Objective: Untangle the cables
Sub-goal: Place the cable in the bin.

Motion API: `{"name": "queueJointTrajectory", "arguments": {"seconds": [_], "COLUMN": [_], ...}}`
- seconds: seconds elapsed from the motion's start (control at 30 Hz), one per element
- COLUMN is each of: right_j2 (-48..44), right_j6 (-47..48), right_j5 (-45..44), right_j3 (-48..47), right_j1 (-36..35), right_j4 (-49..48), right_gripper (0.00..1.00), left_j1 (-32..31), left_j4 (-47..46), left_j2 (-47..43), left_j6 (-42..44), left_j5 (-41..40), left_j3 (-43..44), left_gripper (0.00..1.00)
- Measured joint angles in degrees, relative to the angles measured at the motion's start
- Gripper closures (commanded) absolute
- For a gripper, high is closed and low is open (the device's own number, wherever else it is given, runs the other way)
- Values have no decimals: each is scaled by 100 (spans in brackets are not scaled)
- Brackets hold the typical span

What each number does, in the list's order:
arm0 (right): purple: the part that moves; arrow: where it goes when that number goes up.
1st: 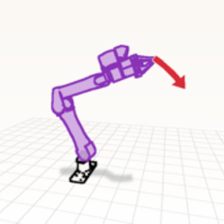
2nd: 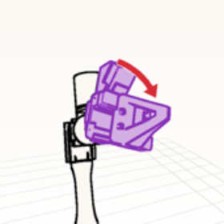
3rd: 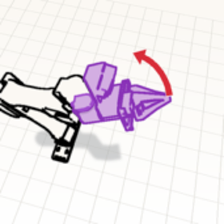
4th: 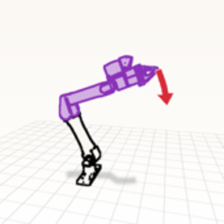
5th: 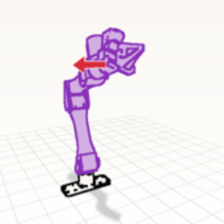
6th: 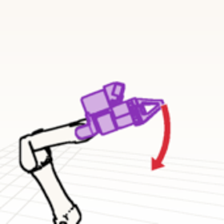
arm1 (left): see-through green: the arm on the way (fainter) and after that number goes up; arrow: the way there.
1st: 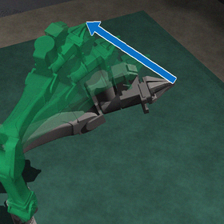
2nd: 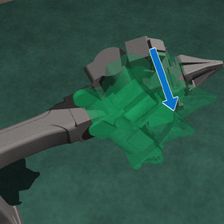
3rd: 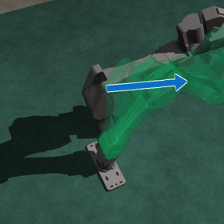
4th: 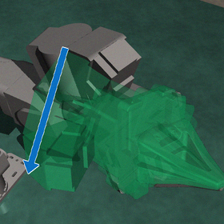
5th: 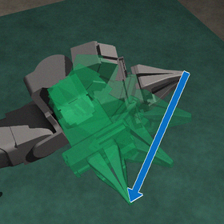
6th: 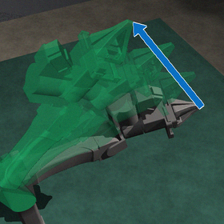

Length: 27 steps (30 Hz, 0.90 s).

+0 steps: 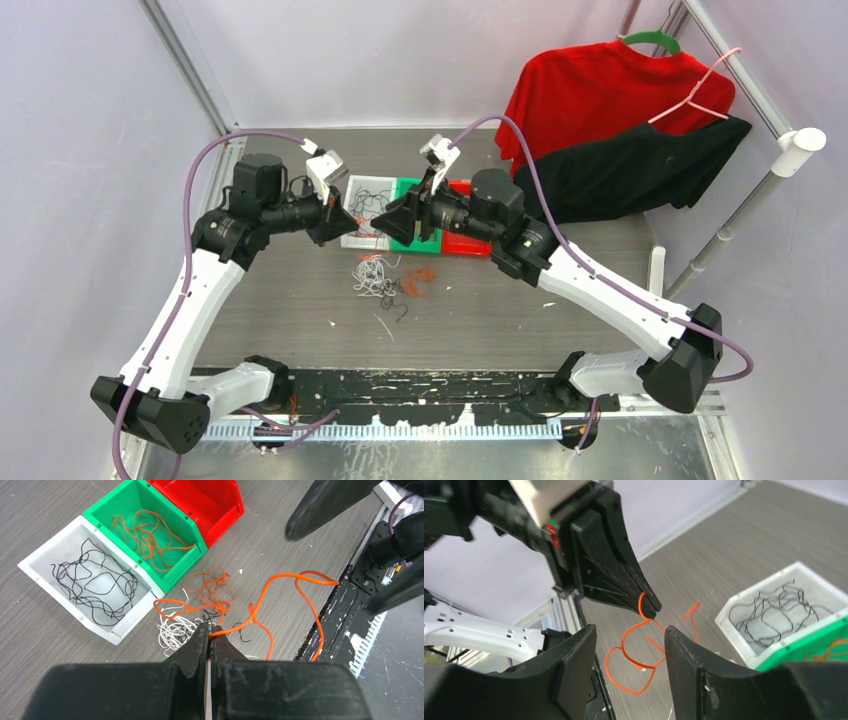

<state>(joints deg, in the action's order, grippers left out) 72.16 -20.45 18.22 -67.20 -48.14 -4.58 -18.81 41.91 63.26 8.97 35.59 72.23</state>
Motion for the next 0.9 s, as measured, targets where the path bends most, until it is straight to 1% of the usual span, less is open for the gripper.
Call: {"name": "queueJointTrajectory", "arguments": {"seconds": [0.07,0.17,0.2,0.23,0.27,0.3,0.33,0.37,0.4,0.43,0.5,0.63,0.9], "right_j2": [153,367,415,452,479,516,553,584,601,601,599,599,826], "right_j6": [28,87,107,125,157,195,214,219,219,219,232,402,756], "right_j5": [20,66,76,76,74,72,50,0,-66,-131,-254,-577,-968], "right_j3": [-111,-199,-203,-203,-205,-232,-278,-330,-374,-398,-442,-487,-487], "right_j1": [0,0,0,0,0,0,0,7,33,55,142,472,911], "right_j4": [275,535,614,686,728,791,850,883,903,898,898,1003,1202], "right_gripper": [44,53,63,81,96,99,99,99,99,99,99,99,99], "left_j1": [0,0,0,0,0,0,0,0,0,0,0,0,0], "left_j4": [0,0,-2,-2,-2,-2,0,0,0,2,46,212,719], "left_j2": [15,22,24,22,24,24,24,24,24,24,26,26,26], "left_j6": [-26,-83,-98,-103,-105,-107,-107,-107,-109,-76,-96,-26,350], "left_j5": [0,0,0,0,2,2,9,20,31,46,59,59,-4], "left_j3": [0,0,0,0,0,0,0,0,0,4,44,208,442], "left_gripper": [100,100,100,100,100,99,85,67,44,30,17,1,0]}}
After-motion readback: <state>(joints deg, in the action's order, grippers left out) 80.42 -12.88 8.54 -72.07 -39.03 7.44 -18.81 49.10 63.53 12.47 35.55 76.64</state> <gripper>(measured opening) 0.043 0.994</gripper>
